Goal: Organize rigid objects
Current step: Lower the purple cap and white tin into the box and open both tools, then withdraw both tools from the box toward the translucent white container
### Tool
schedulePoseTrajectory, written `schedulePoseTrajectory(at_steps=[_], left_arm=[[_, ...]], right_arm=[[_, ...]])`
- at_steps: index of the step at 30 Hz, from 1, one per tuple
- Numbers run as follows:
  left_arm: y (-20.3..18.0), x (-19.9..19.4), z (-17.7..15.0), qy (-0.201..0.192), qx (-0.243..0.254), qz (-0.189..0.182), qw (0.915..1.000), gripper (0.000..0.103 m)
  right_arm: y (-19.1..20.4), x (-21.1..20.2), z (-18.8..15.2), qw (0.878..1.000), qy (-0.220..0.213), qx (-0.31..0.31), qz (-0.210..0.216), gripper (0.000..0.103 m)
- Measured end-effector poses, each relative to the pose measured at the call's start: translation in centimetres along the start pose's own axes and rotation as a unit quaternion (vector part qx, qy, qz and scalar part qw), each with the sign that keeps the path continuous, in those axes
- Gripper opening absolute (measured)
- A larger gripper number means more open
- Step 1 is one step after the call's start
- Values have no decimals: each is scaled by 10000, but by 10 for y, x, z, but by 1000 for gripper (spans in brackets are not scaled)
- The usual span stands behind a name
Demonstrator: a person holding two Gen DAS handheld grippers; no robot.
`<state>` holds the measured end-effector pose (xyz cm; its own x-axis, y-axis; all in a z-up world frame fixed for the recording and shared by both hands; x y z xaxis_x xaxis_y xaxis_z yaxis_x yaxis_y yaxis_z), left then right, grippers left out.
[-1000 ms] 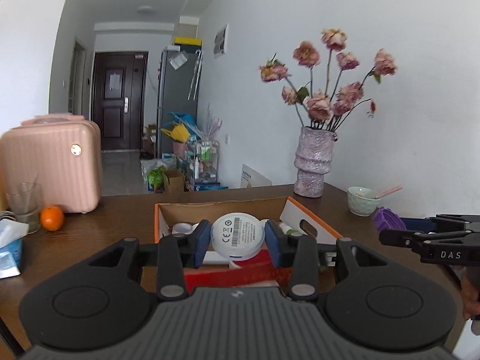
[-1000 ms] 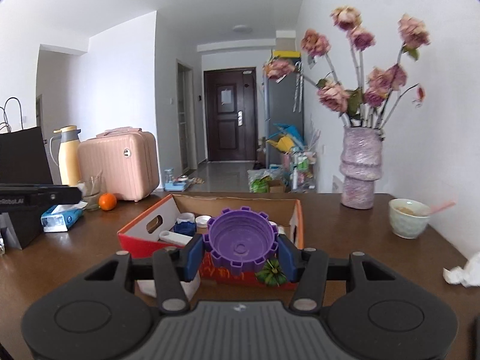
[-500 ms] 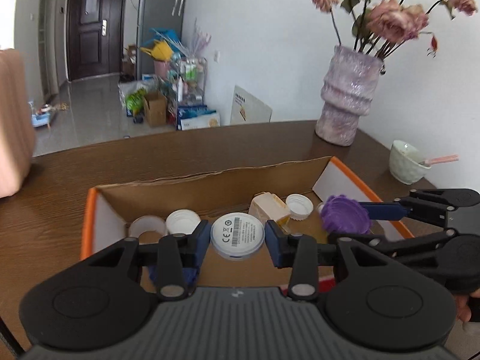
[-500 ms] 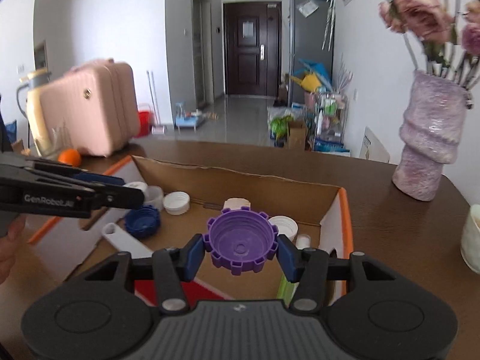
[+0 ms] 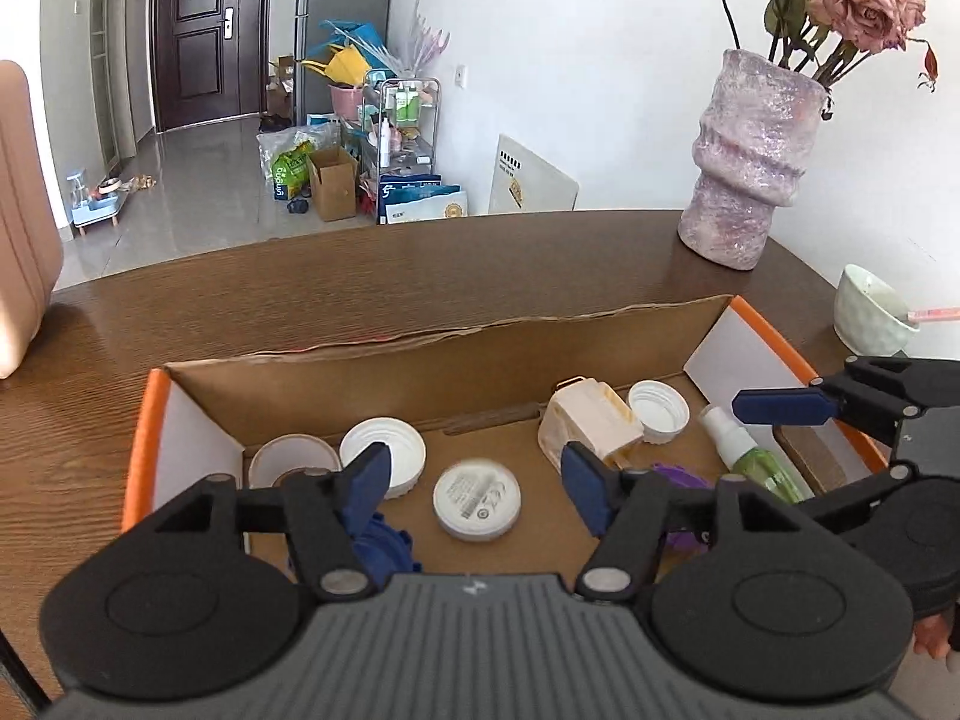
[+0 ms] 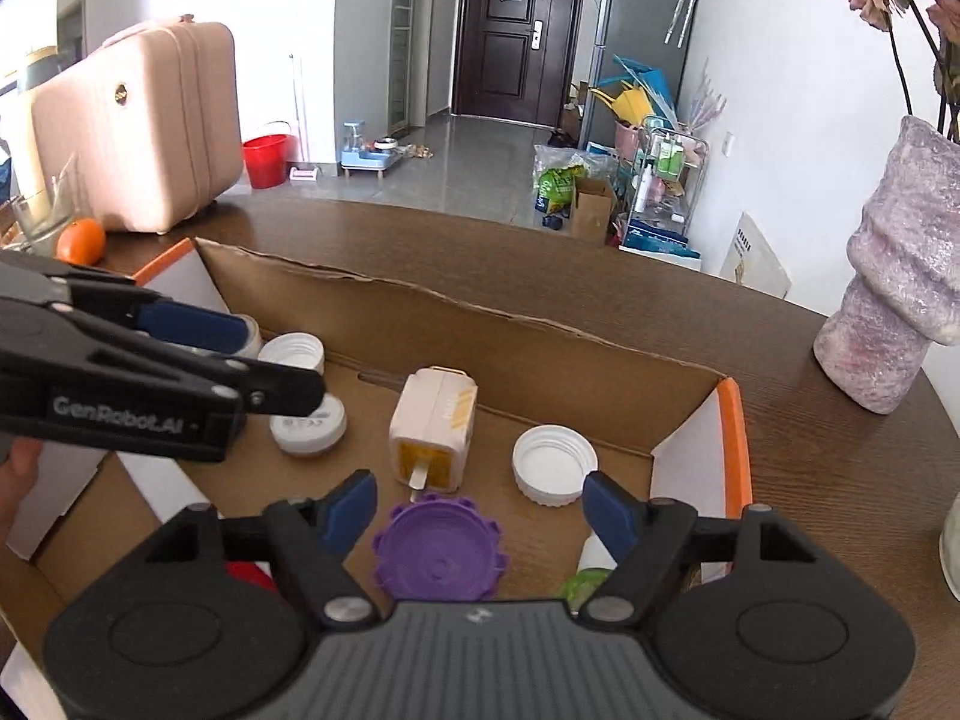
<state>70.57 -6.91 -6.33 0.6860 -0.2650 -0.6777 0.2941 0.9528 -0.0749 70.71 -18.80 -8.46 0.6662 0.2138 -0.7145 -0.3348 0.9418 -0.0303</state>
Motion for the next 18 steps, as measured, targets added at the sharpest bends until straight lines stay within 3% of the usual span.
schedulePoseTrajectory(at_steps=[5,7,10,18], left_arm=[[3,-38,7,-100,22,165,9998,72],[5,-61,8,-170,28,248,9995,82],[5,-97,9,-277,45,439,9986,83],[-5,-206,-6,-725,157,719,9946,92]], right_arm=[[2,-19,3,10000,8,-53,-29,75],[5,-36,6,10000,-16,-87,-32,75],[9,-62,5,9999,26,-82,75,76],[18,-161,-2,9994,-322,-9,-97,80]])
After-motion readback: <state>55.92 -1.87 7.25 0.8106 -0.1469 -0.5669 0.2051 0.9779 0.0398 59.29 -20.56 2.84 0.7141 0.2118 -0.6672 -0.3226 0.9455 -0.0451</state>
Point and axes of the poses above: each gripper's, at about its wrist camera, not at the fingertips, and x roughly the way its jaws point, y to its left, z to its top, the point moved 9 cm from there along x, roughly the way its jaws point, and after that the axes turned 2 degrees about x, right-handed, at the moved point
